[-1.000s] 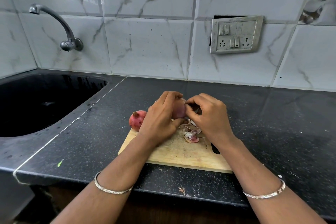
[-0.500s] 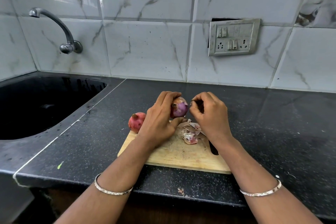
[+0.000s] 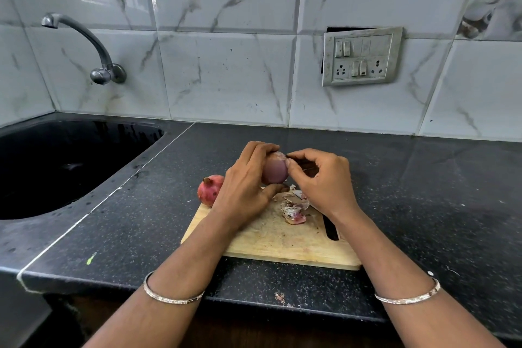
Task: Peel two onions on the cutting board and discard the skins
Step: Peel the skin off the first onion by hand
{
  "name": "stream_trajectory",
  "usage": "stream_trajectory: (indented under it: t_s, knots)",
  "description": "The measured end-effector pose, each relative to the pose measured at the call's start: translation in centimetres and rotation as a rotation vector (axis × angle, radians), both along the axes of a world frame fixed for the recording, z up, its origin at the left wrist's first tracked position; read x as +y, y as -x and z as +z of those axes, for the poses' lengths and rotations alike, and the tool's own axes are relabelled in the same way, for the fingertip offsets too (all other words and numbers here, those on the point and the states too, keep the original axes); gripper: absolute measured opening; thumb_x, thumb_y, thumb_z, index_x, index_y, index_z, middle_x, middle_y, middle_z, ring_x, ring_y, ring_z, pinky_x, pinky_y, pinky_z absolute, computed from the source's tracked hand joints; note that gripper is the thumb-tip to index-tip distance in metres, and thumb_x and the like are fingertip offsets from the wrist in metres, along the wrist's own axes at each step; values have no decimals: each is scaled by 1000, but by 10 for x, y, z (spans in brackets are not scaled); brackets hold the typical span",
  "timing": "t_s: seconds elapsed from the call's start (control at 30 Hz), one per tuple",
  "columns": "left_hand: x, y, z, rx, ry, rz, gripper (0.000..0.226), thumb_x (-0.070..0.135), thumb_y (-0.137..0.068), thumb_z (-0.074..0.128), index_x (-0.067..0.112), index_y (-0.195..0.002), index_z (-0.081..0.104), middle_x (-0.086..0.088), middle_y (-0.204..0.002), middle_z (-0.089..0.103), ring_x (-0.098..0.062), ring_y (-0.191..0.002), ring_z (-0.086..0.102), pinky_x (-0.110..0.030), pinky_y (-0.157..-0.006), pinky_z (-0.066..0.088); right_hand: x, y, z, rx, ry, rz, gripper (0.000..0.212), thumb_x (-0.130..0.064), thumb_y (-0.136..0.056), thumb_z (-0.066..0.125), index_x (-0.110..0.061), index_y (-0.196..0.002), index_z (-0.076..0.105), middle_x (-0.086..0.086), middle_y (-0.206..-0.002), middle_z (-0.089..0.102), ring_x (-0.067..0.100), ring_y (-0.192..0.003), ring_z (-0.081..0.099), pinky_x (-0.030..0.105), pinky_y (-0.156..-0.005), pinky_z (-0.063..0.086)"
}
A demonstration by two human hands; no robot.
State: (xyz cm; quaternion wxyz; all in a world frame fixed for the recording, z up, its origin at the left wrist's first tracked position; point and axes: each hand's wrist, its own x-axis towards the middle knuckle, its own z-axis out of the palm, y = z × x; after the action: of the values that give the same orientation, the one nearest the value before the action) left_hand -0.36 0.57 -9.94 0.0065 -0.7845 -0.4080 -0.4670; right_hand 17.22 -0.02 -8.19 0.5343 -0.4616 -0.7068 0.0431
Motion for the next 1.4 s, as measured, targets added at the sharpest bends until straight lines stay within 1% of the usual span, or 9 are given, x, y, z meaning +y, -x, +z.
stream_trajectory:
  t_s: [0.13, 0.27, 0.53, 0.7, 0.77, 0.87, 0.97, 1.2, 1.4]
  knots:
    - [1, 0, 0, 2, -5, 0, 68, 28, -76, 88, 15, -133, 54, 5, -129, 51, -7, -108, 54, -30, -89, 53, 1, -1, 0, 69, 84, 51, 14, -25, -89, 78, -18, -101, 82, -9, -85, 78, -2, -78, 72, 24, -75, 61]
    - [1, 1, 0, 2, -2, 2, 69, 28, -74, 89, 15, -133, 54, 4, -128, 52, -9, -109, 56, -33, -89, 53, 2, -2, -1, 138, 104, 87, 13, -20, -89, 78, -15, -100, 82, -4, -90, 79, 1, -81, 74, 35, -77, 63]
    - [0, 1, -1, 5, -4, -6, 66, 25, -75, 87, 17, -132, 55, 6, -129, 52, -11, -108, 57, -41, -86, 55, -1, -1, -1, 97, 52, 60, 8, -16, -89, 78, -14, -96, 81, -4, -84, 79, -4, -76, 72, 21, -69, 59]
    - [0, 1, -1, 19, 2, -13, 66, 27, -75, 86, 18, -132, 54, 7, -129, 52, -9, -110, 56, -42, -87, 55, 0, 1, -1, 37, -3, 0, 7, -12, -87, 76, -13, -88, 83, -7, -72, 76, 1, -70, 69, 6, -60, 46]
    - [0, 0, 0, 18, 4, -12, 67, 27, -76, 87, 18, -133, 54, 7, -129, 51, -8, -109, 55, -41, -88, 55, 1, 2, -1, 33, -3, -7, 7, -12, -86, 76, -14, -88, 83, -7, -72, 75, 2, -70, 70, 9, -62, 49]
    - [0, 0, 0, 9, 8, -16, 68, 28, -76, 88, 17, -133, 53, 6, -129, 51, -8, -109, 55, -38, -89, 54, 2, 0, -1, 63, 16, 4, 8, -11, -86, 75, -14, -89, 82, -8, -74, 75, 4, -68, 71, 22, -66, 59]
    - [-1, 0, 0, 2, 6, -19, 69, 29, -75, 89, 17, -134, 53, 6, -129, 52, -7, -109, 55, -37, -90, 55, 3, -1, -1, 74, 18, 4, 6, -11, -86, 75, -13, -87, 80, -7, -73, 74, 6, -67, 71, 31, -67, 62]
    - [1, 0, -1, -13, 18, -38, 71, 37, -78, 86, 18, -136, 50, 6, -128, 50, -8, -108, 55, -40, -90, 55, 2, 0, -1, 56, 21, -9, 5, -12, -90, 71, -12, -89, 76, -8, -75, 71, 5, -70, 68, 30, -68, 59]
    - [-1, 0, -2, -19, 38, -74, 70, 39, -86, 78, 20, -144, 44, 7, -134, 44, -7, -111, 53, -44, -93, 55, 5, -1, -2, 77, 47, -64, 6, -14, -92, 69, -12, -91, 74, -8, -75, 70, 7, -69, 69, 38, -68, 62]
